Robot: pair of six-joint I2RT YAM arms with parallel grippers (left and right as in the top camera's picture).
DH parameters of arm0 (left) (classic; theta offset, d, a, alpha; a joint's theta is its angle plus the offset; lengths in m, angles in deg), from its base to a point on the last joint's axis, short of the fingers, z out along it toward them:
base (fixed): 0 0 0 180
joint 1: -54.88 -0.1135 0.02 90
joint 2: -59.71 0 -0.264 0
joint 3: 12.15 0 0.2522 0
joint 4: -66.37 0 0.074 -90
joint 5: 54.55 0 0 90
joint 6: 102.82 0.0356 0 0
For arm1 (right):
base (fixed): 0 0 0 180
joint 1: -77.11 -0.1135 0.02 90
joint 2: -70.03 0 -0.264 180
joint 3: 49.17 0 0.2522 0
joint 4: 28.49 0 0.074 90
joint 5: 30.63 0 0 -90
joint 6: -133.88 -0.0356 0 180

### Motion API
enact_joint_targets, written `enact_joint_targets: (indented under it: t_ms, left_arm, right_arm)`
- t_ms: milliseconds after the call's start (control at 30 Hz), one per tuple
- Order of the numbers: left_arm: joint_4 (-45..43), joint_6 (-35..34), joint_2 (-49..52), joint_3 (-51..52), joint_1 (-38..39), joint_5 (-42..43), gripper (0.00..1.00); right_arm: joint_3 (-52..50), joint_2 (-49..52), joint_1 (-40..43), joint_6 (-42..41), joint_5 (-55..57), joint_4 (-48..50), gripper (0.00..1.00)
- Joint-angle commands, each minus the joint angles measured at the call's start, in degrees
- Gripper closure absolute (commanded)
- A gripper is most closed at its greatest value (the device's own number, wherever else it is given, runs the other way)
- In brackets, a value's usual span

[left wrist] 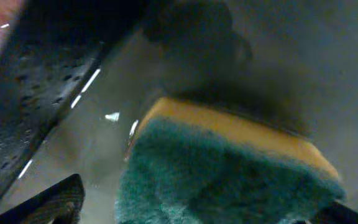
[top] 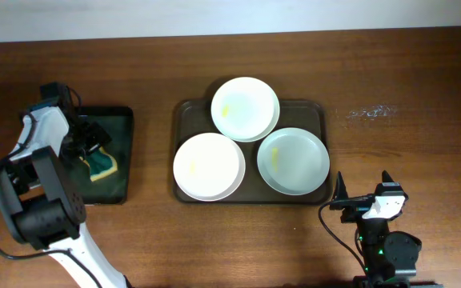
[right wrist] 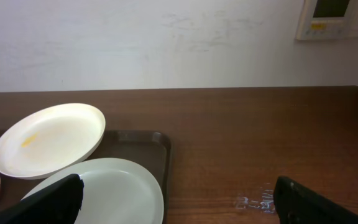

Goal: Clean dirty plates on tray and stack at the side
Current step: 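Reach the left gripper into the black tray and grasp the green sponge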

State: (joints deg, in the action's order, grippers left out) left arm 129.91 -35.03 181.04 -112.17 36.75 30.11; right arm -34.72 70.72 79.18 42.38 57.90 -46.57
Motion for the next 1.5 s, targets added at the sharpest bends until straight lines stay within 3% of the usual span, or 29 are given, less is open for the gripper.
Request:
enact_joint_targets:
  t_ms: [0, 33, 67, 133, 167, 200, 467, 500, 533, 567, 600, 633, 700, 733, 767, 800, 900, 1033, 1067, 1167, 1233, 1300, 1333, 1467]
  left_arm:
    - [-0.35, 0.0, 2.25, -0.35, -0.04, 0.15, 0.28]
    - [-0.48, -0.02, 2.25, -0.35, -0.04, 0.15, 0.7]
    - [-0.46, -0.02, 2.25, -0.35, -0.04, 0.15, 1.0]
    - [-0.35, -0.02, 2.25, -0.35, -0.04, 0.17, 1.0]
    - [0.26, -0.04, 2.25, -0.35, -0.04, 0.2, 0.69]
    - [1.79, -0.04, 2.25, -0.35, -0.04, 0.2, 0.01]
    - [13.97, -0.04, 2.25, -0.35, -0.04, 9.46, 0.0]
    - [14.23, -0.02, 2.25, -0.35, -0.04, 9.42, 0.06]
    - [14.19, -0.02, 2.25, -0.35, -0.04, 8.98, 0.33]
    - [13.94, -0.02, 2.25, -0.35, -0.04, 8.98, 0.67]
    - [13.68, -0.04, 2.25, -0.35, -0.04, 8.98, 0.88]
    - [13.27, -0.04, 2.25, -0.35, -0.04, 8.98, 0.99]
    - [12.57, -0.04, 2.25, -0.35, -0.04, 8.96, 1.0]
    - [11.91, -0.02, 2.25, -0.35, -0.04, 8.94, 0.97]
    - [11.32, -0.02, 2.25, -0.35, -0.04, 8.92, 0.35]
    - [10.45, -0.02, 2.25, -0.35, -0.04, 7.32, 0.01]
    - [7.65, -0.02, 2.25, -0.35, -0.04, -1.22, 0.01]
    - [5.38, -0.02, 2.25, -0.35, -0.04, -2.01, 0.01]
    - [5.01, -0.04, 2.25, -0.35, -0.04, -2.01, 0.25]
    - [4.22, -0.04, 2.25, -0.37, -0.04, -2.03, 0.43]
    - [3.65, -0.02, 2.25, -0.37, -0.04, -2.03, 0.71]
    - [3.58, -0.02, 2.25, -0.37, -0.04, -2.03, 0.85]
    - [3.61, -0.02, 2.25, -0.37, -0.04, -2.05, 1.0]
    - [7.58, -0.04, 1.95, -3.34, -0.04, -2.03, 1.0]
  right_arm:
    - [-0.37, -0.39, 0.26, -0.22, 0.26, -0.22, 0.02]
    - [-0.37, -0.39, 0.26, -0.22, 0.26, -0.22, 0.02]
    - [-0.37, -0.39, 0.26, -0.22, 0.26, -0.22, 0.02]
    - [-0.37, -0.39, 0.26, -0.22, 0.26, -0.22, 0.02]
    - [-0.37, -0.39, 0.26, -0.22, 0.26, -0.22, 0.01]
    - [-0.37, -0.39, 0.26, -0.22, 0.26, -0.22, 0.02]
    - [-0.37, -0.39, 0.26, -0.22, 0.26, -0.22, 0.02]
    - [-0.37, -0.39, 0.26, -0.22, 0.26, -0.22, 0.02]
    - [-0.37, -0.39, 0.26, -0.22, 0.26, -0.22, 0.02]
    - [-0.37, -0.39, 0.26, -0.22, 0.26, -0.22, 0.02]
    - [-0.37, -0.39, 0.26, -0.22, 0.26, -0.22, 0.02]
    - [-0.37, -0.39, 0.26, -0.22, 0.26, -0.22, 0.02]
    - [-0.37, -0.39, 0.26, -0.22, 0.26, -0.22, 0.01]
    - [-0.37, -0.39, 0.26, -0.22, 0.26, -0.22, 0.02]
    - [-0.37, -0.39, 0.26, -0.22, 0.26, -0.22, 0.02]
    - [-0.37, -0.39, 0.26, -0.22, 0.26, -0.22, 0.02]
    - [-0.37, -0.39, 0.26, -0.22, 0.26, -0.22, 0.02]
    - [-0.37, -0.39, 0.26, -0.22, 0.26, -0.22, 0.02]
    - [-0.37, -0.39, 0.26, -0.22, 0.26, -0.22, 0.02]
    - [-0.37, -0.39, 0.26, -0.22, 0.26, -0.22, 0.02]
    - [-0.37, -0.39, 0.26, -0.22, 0.26, -0.22, 0.02]
    - [-0.37, -0.39, 0.26, -0.22, 0.26, -0.22, 0.02]
    - [-0.37, -0.39, 0.26, -0.22, 0.26, -0.22, 0.02]
    - [-0.37, -0.39, 0.26, -0.22, 0.26, -0.22, 0.02]
